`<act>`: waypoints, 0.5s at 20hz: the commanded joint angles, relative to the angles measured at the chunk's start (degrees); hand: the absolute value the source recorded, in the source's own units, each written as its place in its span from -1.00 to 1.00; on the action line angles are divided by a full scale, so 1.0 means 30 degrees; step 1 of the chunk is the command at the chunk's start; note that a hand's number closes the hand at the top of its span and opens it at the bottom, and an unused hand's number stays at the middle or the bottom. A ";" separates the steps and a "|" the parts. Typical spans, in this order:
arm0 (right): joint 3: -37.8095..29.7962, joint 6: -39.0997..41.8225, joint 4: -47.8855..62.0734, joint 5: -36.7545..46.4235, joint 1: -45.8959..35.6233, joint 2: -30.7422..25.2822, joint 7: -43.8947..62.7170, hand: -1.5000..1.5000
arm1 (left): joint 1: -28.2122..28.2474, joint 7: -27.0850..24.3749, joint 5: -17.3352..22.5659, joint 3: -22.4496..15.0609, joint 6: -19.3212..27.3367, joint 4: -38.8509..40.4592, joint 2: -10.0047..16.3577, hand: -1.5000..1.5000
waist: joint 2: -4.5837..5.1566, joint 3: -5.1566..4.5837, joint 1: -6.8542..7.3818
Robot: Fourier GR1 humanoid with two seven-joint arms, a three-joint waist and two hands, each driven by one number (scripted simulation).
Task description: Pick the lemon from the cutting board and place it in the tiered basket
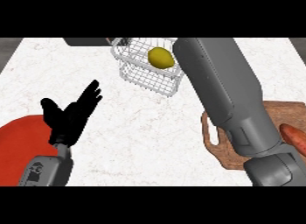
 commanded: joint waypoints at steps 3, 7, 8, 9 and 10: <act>0.1853 0.3492 -0.5381 -0.1757 0.2986 0.0031 0.1528 -1.00 | 0.1159 -0.0163 0.0100 0.0615 0.0359 -0.0364 0.0238 0.00 | -0.0520 0.0058 -0.1214; 0.4148 0.4713 -0.8472 -0.2570 0.4975 0.0031 0.2512 -1.00 | 0.1222 -0.0161 0.0259 0.0797 0.0167 -0.0074 0.0374 0.00 | -0.0666 0.0035 -0.1529; 0.4029 0.5675 -0.9571 -0.2661 0.5300 0.0031 0.2174 -1.00 | 0.1014 0.0222 0.0194 0.0974 0.0379 -0.0352 0.0579 0.00 | -0.0673 0.0055 -0.1778; 0.4621 0.5519 -1.0248 -0.2872 0.5954 0.0031 0.2670 -1.00 | 0.1561 -0.0405 0.0578 0.1194 0.0000 -0.0207 0.0577 0.00 | -0.0731 0.0031 -0.1721; 0.4962 0.5620 -1.1113 -0.2775 0.6535 0.0031 0.3013 -1.00 | 0.1489 0.0020 0.0028 0.0713 0.0475 -0.0548 0.0356 0.00 | -0.0786 0.0053 -0.1828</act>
